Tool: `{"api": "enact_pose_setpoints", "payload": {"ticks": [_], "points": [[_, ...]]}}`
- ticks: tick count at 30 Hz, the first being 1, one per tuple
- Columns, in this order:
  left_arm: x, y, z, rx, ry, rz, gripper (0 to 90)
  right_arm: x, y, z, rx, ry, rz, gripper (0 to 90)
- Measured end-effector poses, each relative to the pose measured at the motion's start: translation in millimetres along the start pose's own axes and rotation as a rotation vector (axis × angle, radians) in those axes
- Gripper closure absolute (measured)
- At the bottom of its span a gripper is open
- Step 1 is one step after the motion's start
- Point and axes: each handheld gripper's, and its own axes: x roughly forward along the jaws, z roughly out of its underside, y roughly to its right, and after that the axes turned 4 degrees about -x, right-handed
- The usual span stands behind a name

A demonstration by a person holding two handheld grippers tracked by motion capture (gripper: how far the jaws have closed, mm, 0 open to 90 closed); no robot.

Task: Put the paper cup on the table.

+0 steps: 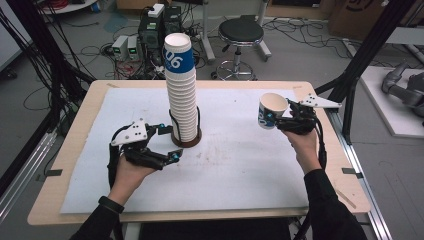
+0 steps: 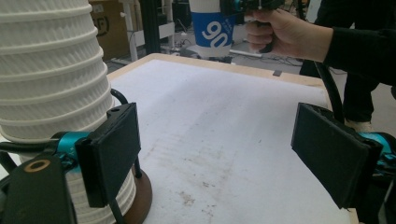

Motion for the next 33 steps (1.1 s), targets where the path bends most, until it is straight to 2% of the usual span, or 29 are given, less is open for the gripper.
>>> {"api": "enact_pose_setpoints", "payload": {"ticks": [14,21,33], "points": [[1.1,0.4,2.4,0.001,-0.003,0.001,15.7,13.7,17.4,28.4,0.069,-0.016,0.091,20.9],[2.1,0.7,3.3,0.004,-0.003,0.002,15.6,22.4,23.0,42.6,0.066,-0.038,0.135,21.0],[2.7,0.8,4.4,0.005,-0.001,0.006,15.6,34.4,31.1,62.9,0.111,-0.068,0.170,21.1]]}}
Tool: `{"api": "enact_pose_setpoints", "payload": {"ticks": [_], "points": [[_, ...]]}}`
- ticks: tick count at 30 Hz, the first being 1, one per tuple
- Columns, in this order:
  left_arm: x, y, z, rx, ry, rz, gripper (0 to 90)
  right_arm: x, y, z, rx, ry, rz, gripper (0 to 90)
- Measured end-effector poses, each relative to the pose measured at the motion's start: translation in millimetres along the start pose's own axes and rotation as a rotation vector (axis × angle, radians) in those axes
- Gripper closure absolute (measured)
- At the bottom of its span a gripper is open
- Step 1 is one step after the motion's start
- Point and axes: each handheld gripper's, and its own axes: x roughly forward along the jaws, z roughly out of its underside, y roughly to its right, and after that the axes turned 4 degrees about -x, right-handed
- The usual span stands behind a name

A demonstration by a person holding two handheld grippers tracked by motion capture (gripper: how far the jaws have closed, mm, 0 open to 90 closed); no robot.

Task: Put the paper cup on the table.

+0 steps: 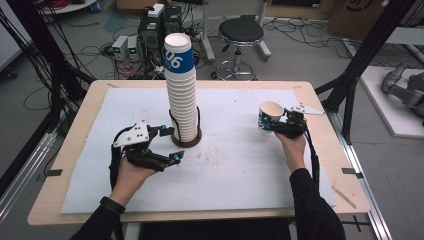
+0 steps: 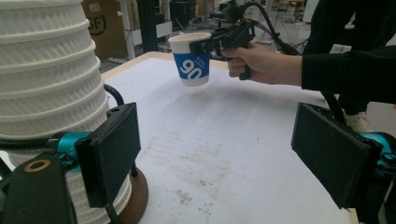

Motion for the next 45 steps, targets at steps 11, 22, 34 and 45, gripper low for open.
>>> {"api": "enact_pose_setpoints", "payload": {"ticks": [11,22,34,45], "points": [[-0.6,-0.3,0.7,0.000,-0.001,0.000,15.6,11.4,2.7,10.6,0.011,-0.031,0.041,21.1],[-0.4,-0.1,0.6,0.003,0.000,0.001,15.6,14.1,2.9,14.3,0.002,-0.061,0.061,19.5],[1.2,1.2,-0.1,0.007,0.002,0.005,15.6,9.6,-4.9,12.5,-0.003,-0.123,0.095,16.7],[2.9,1.4,-0.6,0.007,-0.003,0.012,15.6,7.8,-13.0,12.3,-0.040,-0.174,0.146,13.2]]}}
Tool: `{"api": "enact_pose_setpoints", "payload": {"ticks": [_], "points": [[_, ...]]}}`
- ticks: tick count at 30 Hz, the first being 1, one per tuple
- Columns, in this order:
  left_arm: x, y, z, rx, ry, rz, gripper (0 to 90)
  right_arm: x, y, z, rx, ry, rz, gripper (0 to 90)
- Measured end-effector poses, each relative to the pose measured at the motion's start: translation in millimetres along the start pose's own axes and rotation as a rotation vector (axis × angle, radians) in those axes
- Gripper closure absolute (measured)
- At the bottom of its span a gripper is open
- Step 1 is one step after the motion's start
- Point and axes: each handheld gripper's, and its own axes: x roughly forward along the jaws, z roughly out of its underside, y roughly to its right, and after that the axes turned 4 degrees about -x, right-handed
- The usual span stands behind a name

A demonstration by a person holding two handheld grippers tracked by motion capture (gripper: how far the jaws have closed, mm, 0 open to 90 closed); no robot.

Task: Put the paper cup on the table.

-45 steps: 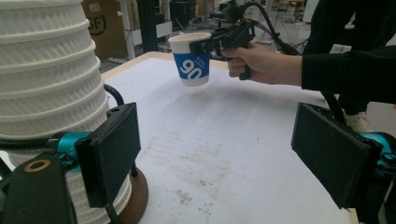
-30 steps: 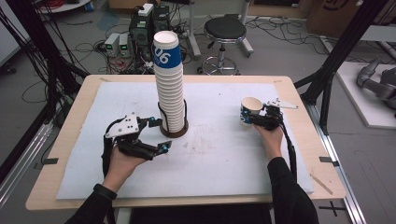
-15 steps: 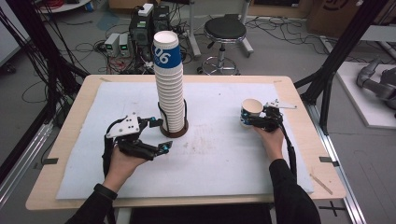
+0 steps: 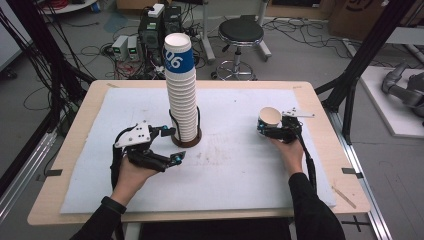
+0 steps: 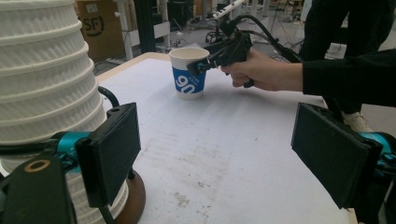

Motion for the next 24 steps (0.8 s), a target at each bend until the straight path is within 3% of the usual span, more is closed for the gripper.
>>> {"api": "enact_pose_setpoints", "payload": {"ticks": [15,22,24], "points": [[1.3,0.1,-0.1,-0.005,0.001,0.002,15.7,-13.5,-3.5,0.4,-0.001,-0.053,0.046,12.5],[2.1,0.1,-0.7,0.001,0.004,0.002,15.6,-25.6,-6.1,1.8,0.013,-0.057,0.030,12.5],[2.1,-0.2,-0.9,0.001,0.003,0.003,15.7,-28.9,-5.9,1.9,0.031,-0.061,0.006,12.5]]}}
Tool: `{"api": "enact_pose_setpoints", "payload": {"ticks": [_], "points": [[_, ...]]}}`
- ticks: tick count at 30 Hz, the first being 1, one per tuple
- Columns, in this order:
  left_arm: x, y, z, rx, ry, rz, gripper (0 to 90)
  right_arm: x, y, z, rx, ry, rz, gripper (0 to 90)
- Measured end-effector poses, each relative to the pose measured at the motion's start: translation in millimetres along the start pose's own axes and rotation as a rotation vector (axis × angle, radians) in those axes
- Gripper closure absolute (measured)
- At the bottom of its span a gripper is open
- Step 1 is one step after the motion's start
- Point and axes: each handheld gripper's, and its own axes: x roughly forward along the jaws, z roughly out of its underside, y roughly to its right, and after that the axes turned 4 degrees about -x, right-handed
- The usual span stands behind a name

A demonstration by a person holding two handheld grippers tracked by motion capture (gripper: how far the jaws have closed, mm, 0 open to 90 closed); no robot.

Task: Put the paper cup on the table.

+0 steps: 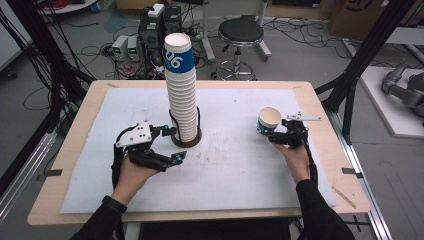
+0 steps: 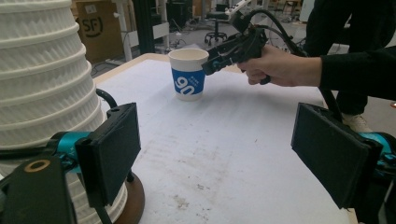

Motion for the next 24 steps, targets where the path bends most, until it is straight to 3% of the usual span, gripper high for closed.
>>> {"api": "enact_pose_setpoints", "payload": {"ticks": [8,14,21,24], "points": [[-0.2,-0.8,-0.1,-0.001,0.004,-0.006,15.6,-25.4,-7.0,-2.5,-0.008,0.029,-0.038,12.5],[-0.2,-0.2,-1.1,-0.003,0.008,-0.004,15.6,-49.8,-12.6,-6.2,-0.013,0.109,-0.095,12.7],[-0.7,0.5,-8.0,-0.003,0.026,0.005,15.6,-73.2,-26.8,-19.6,-0.089,0.230,-0.214,13.0],[-2.5,1.1,-14.0,0.000,0.034,0.013,15.6,-82.9,-31.2,-29.7,-0.120,0.288,-0.315,13.0]]}}
